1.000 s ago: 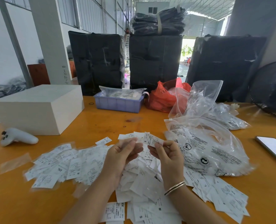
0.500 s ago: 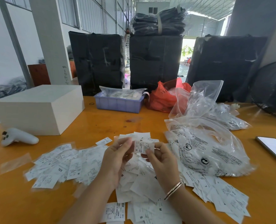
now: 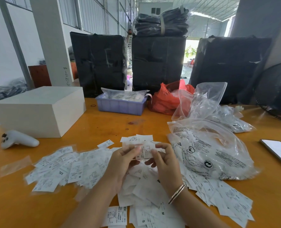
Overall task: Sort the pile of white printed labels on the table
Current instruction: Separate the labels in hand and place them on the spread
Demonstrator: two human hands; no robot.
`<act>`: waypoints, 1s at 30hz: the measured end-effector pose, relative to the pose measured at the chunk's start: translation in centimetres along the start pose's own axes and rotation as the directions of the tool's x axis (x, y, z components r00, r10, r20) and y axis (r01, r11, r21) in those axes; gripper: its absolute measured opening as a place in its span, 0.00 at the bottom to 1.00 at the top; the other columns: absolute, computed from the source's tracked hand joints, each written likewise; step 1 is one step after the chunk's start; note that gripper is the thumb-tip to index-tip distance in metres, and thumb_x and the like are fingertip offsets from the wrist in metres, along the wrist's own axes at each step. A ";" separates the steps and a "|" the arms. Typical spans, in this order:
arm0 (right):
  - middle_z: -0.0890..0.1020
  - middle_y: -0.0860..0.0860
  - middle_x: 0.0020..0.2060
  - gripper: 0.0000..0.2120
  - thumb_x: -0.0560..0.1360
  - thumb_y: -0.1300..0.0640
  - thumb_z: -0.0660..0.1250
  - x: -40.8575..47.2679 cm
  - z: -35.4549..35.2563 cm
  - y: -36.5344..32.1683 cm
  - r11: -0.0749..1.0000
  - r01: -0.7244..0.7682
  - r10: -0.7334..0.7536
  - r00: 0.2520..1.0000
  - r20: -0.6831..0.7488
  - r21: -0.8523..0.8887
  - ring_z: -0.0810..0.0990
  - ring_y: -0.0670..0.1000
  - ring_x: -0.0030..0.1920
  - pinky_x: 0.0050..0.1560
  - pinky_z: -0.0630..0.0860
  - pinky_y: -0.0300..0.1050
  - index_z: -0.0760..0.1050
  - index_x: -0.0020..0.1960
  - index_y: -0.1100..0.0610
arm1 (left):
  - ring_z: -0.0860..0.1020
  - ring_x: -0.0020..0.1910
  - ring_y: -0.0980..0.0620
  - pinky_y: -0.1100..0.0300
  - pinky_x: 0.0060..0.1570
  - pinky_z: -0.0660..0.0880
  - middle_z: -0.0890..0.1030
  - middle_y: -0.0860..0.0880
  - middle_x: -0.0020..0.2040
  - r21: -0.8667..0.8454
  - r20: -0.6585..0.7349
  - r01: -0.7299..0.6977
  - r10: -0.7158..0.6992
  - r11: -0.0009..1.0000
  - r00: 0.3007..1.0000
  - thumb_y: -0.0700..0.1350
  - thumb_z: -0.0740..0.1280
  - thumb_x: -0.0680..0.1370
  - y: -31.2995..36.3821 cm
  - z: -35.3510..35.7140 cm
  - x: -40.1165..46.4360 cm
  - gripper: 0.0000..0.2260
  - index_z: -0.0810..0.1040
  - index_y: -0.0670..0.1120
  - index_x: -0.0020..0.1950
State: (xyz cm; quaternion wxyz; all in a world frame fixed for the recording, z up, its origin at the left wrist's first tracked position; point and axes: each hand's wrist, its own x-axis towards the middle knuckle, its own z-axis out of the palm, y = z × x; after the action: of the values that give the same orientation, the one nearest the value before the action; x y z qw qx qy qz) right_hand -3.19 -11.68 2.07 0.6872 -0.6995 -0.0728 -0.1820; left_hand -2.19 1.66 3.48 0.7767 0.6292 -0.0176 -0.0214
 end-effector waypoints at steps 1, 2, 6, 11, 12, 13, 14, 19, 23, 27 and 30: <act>0.83 0.49 0.30 0.05 0.78 0.62 0.63 0.1 -0.1 0.0 1.000 0.007 -0.007 1.000 -0.017 0.009 0.82 0.46 0.31 0.32 0.75 0.37 0.70 0.48 0.53 | 0.83 0.42 0.56 0.65 0.40 0.76 0.85 0.48 0.43 -0.024 0.007 0.000 0.000 1.000 1.000 0.44 0.69 0.75 0.1 -0.1 0.1 0.06 0.86 0.51 0.45; 0.83 0.48 0.29 0.05 0.78 0.62 0.62 0.1 -0.2 0.0 1.000 0.013 -0.012 0.999 -0.033 0.010 0.81 0.46 0.31 0.31 0.75 0.36 0.70 0.48 0.53 | 0.83 0.44 0.55 0.66 0.40 0.77 0.85 0.48 0.45 -0.028 0.016 -0.008 0.008 1.000 1.000 0.41 0.69 0.75 0.1 -0.2 0.1 0.07 0.86 0.50 0.47; 0.83 0.49 0.30 0.04 0.79 0.59 0.61 0.0 0.0 0.2 0.997 -0.003 0.000 0.999 -0.038 -0.073 0.83 0.53 0.34 0.34 0.75 0.44 0.69 0.47 0.50 | 0.84 0.46 0.53 0.66 0.41 0.78 0.86 0.49 0.46 0.010 0.022 -0.044 0.044 0.999 0.999 0.37 0.70 0.74 -0.2 -0.2 0.1 0.10 0.84 0.51 0.50; 0.82 0.47 0.36 0.05 0.82 0.53 0.53 -0.9 0.9 0.7 0.867 0.209 -0.187 0.978 0.093 -0.452 0.81 0.43 0.37 0.43 0.75 0.43 0.67 0.52 0.48 | 0.84 0.45 0.51 0.64 0.42 0.79 0.85 0.48 0.44 0.035 0.017 -0.061 0.061 0.998 0.998 0.42 0.74 0.69 -0.3 -0.1 0.2 0.10 0.84 0.54 0.48; 0.82 0.47 0.35 0.10 0.82 0.50 0.51 -1.0 1.0 0.7 0.807 0.265 -0.237 0.964 0.122 -0.528 0.80 0.43 0.37 0.46 0.72 0.43 0.68 0.57 0.49 | 0.84 0.46 0.50 0.62 0.42 0.80 0.85 0.47 0.45 0.021 0.011 -0.062 0.062 0.998 0.998 0.45 0.75 0.67 -0.3 -0.1 0.2 0.11 0.84 0.54 0.48; 0.81 0.46 0.33 0.16 0.81 0.47 0.48 -1.2 1.0 0.6 0.742 0.312 -0.272 0.949 0.159 -0.594 0.78 0.41 0.37 0.49 0.68 0.41 0.68 0.62 0.50 | 0.84 0.46 0.49 0.60 0.42 0.80 0.85 0.47 0.46 0.008 0.007 -0.062 0.062 0.998 0.998 0.47 0.75 0.64 -0.2 -0.1 0.2 0.13 0.84 0.54 0.48; 0.81 0.44 0.34 0.22 0.79 0.44 0.45 -1.2 1.1 0.4 0.686 0.345 -0.284 0.938 0.201 -0.641 0.77 0.40 0.39 0.50 0.65 0.39 0.67 0.66 0.49 | 0.84 0.46 0.49 0.59 0.42 0.81 0.85 0.46 0.47 0.003 0.002 -0.060 0.060 0.998 0.998 0.49 0.76 0.63 -0.2 -0.2 0.2 0.15 0.84 0.54 0.49; 0.78 0.42 0.61 0.31 0.75 0.39 0.40 -1.2 1.1 0.5 0.651 0.353 -0.184 0.933 0.311 -0.672 0.71 0.36 0.61 0.57 0.56 0.32 0.55 0.75 0.46 | 0.84 0.45 0.48 0.56 0.43 0.81 0.83 0.45 0.49 0.072 -0.051 -0.061 0.065 0.996 0.997 0.50 0.75 0.67 -0.1 -0.4 0.3 0.13 0.81 0.53 0.51; 0.69 0.41 0.69 0.28 0.77 0.40 0.44 -1.0 0.7 0.3 0.705 0.278 -0.153 0.958 0.243 -0.653 0.63 0.33 0.65 0.61 0.56 0.33 0.55 0.75 0.45 | 0.82 0.42 0.51 0.64 0.36 0.78 0.83 0.49 0.45 0.221 -0.181 -0.125 0.167 0.967 0.969 0.43 0.69 0.76 0.1 -1.3 0.8 0.03 0.80 0.51 0.47; 0.73 0.39 0.57 0.23 0.79 0.40 0.49 -0.5 -0.4 -0.5 0.808 0.205 -0.174 0.979 0.109 -0.552 0.72 0.36 0.53 0.55 0.69 0.37 0.63 0.71 0.45 | 0.74 0.31 0.56 0.68 0.25 0.70 0.76 0.57 0.43 0.656 -0.256 -0.142 0.396 0.741 0.882 0.43 0.67 0.77 0.8 -3.4 1.6 0.10 0.73 0.53 0.56; 0.74 0.41 0.55 0.16 0.80 0.49 0.56 1.0 -1.9 -1.2 0.853 0.149 -0.196 0.980 -0.042 -0.501 0.73 0.34 0.49 0.49 0.71 0.33 0.69 0.66 0.49 | 0.76 0.33 0.54 0.62 0.29 0.72 0.70 0.61 0.38 0.835 -0.282 0.004 0.422 0.550 0.861 0.44 0.67 0.77 0.7 -4.5 1.8 0.15 0.71 0.51 0.63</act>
State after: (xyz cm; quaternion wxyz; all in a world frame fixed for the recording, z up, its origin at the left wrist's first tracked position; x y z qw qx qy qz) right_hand -2.97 -13.70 3.48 0.4684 -0.8337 -0.0545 -0.2874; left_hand -0.11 6.09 3.26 0.3779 0.8928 0.0786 0.2320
